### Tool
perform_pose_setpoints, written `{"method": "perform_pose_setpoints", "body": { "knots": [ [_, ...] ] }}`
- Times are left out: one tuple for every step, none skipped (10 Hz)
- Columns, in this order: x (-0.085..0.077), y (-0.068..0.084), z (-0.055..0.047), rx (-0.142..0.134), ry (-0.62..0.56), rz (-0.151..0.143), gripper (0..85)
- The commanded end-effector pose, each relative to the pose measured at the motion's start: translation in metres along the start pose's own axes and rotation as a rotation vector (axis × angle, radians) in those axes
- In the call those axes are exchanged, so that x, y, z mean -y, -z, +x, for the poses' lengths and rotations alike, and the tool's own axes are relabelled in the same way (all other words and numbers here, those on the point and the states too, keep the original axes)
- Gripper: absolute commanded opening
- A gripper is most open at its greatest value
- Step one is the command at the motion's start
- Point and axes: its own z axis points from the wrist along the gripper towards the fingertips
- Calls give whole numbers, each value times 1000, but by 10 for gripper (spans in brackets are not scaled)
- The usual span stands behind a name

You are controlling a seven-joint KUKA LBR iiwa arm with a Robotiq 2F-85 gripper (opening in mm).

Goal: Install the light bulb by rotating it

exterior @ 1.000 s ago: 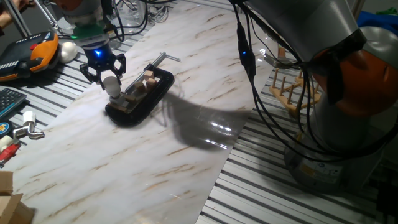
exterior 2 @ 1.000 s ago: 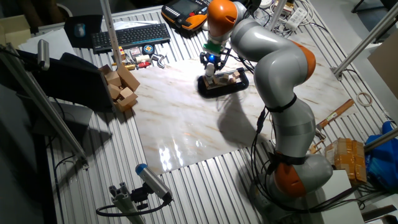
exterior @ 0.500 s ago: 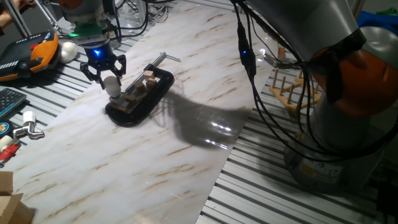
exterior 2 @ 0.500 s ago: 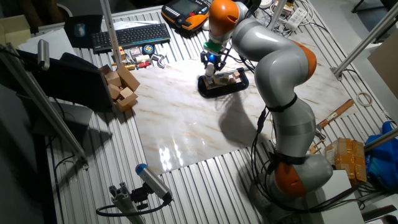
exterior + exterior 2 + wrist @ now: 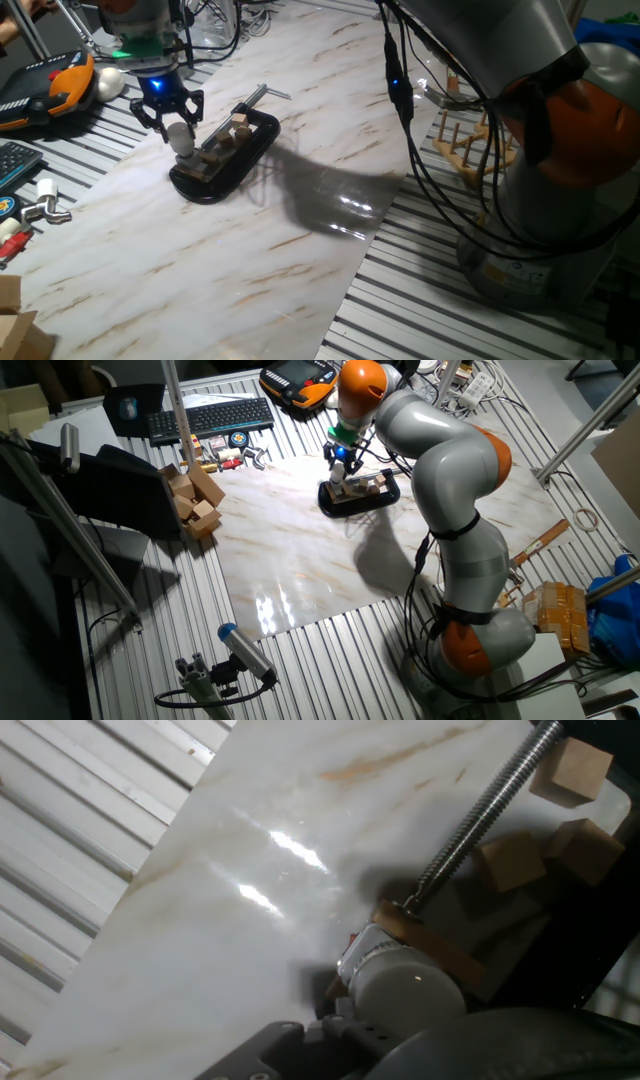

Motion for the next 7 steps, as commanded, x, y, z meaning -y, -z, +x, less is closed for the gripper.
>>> {"method": "perform_pose_setpoints", "body": {
  "knots": [
    [0,1,0,9,0,-8,0],
    [0,1,0,17,2,-11,0],
    [0,1,0,23,0,-15,0],
    [0,1,0,28,-7,-19,0],
    [0,1,0,33,-16,-18,0],
    [0,1,0,37,-36,-16,0],
    [0,1,0,37,-62,-17,0]
  ]
}}
